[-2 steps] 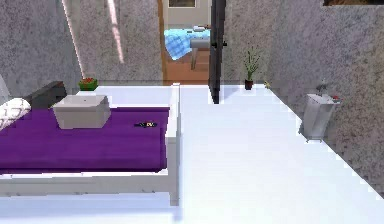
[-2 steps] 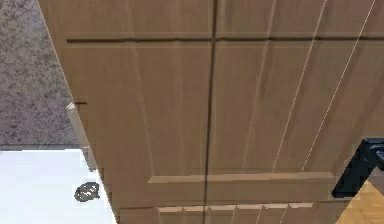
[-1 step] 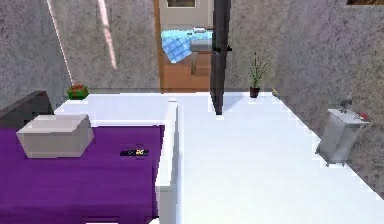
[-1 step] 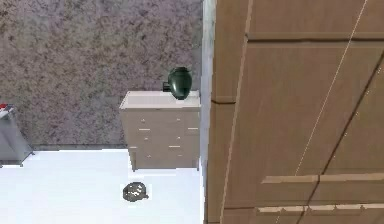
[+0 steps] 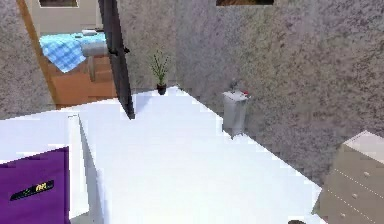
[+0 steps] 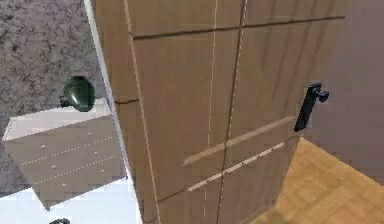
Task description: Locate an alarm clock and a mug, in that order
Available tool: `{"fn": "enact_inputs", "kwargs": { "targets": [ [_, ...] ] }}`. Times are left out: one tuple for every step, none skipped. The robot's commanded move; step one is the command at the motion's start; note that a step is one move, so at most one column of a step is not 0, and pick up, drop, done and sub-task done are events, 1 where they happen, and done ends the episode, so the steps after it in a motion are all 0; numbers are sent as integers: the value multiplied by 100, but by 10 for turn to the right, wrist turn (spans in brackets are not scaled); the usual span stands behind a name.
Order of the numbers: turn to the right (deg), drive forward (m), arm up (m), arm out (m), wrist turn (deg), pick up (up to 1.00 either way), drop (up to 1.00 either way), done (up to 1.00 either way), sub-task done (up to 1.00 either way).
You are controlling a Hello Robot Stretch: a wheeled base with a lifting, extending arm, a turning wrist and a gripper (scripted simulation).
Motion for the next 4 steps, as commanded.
{"fn": "enact_inputs", "kwargs": {
  "targets": [
    [0, 45, 0, 0, 0, 0, 0, 0, 0],
    [-270, 0, 0, 0, 0, 0, 0, 0, 0],
    [0, 100, 0, 0, 0, 0, 0, 0, 0],
    [-30, 0, 0, 0, 0, 0, 0, 0, 0]
  ]
}}
